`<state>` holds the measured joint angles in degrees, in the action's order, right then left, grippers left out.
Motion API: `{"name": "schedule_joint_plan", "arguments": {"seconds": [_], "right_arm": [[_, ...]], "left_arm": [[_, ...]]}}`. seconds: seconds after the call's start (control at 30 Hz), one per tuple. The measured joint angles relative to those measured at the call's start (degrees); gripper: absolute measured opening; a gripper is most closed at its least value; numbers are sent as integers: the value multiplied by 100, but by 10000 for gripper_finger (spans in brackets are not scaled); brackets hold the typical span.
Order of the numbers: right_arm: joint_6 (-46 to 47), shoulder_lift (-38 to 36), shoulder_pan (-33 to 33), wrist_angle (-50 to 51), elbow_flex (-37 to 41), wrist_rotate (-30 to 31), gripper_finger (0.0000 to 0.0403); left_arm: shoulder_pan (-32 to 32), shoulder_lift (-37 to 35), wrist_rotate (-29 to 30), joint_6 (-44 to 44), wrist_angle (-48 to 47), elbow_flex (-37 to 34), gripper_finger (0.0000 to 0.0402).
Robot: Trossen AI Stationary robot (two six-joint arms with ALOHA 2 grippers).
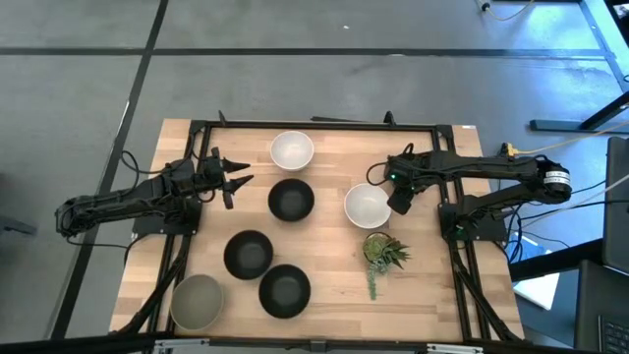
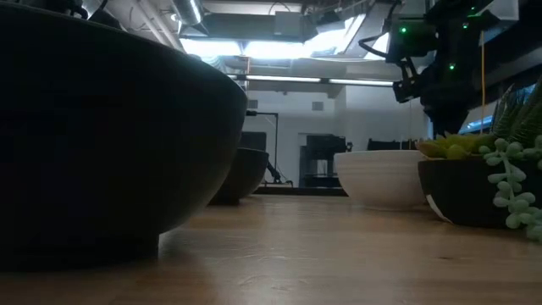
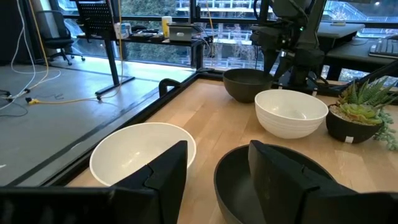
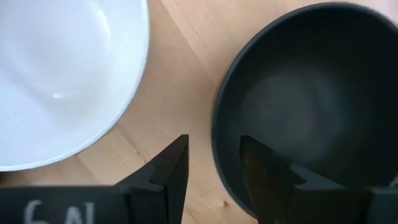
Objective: Nest bowls inside each other
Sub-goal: Stack the top right black bowl on top of the other top left black bowl
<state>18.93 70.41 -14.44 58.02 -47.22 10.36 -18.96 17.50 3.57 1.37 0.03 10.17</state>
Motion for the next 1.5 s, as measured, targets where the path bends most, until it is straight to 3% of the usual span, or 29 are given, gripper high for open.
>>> {"name": "schedule_joint_plan", "arguments": {"seconds": [0.3,0.77,0.9,1.1,1.5], "right_arm": [[8,87,-2,21,0,-118,145],[-266,804,-3,-27,0,-140,141],[-300,950,-8,-104,0,-50,109],[-458,1012,-8,-226,1,-47,19],[-760,1012,-114,-128,-170,48,10]], "left_arm": [[-2,-1,0,0,0,0,166],[-2,-2,0,0,0,0,166],[-2,0,0,-1,0,0,166],[0,-2,0,0,0,0,166],[-2,-1,0,-2,0,-1,166]]}}
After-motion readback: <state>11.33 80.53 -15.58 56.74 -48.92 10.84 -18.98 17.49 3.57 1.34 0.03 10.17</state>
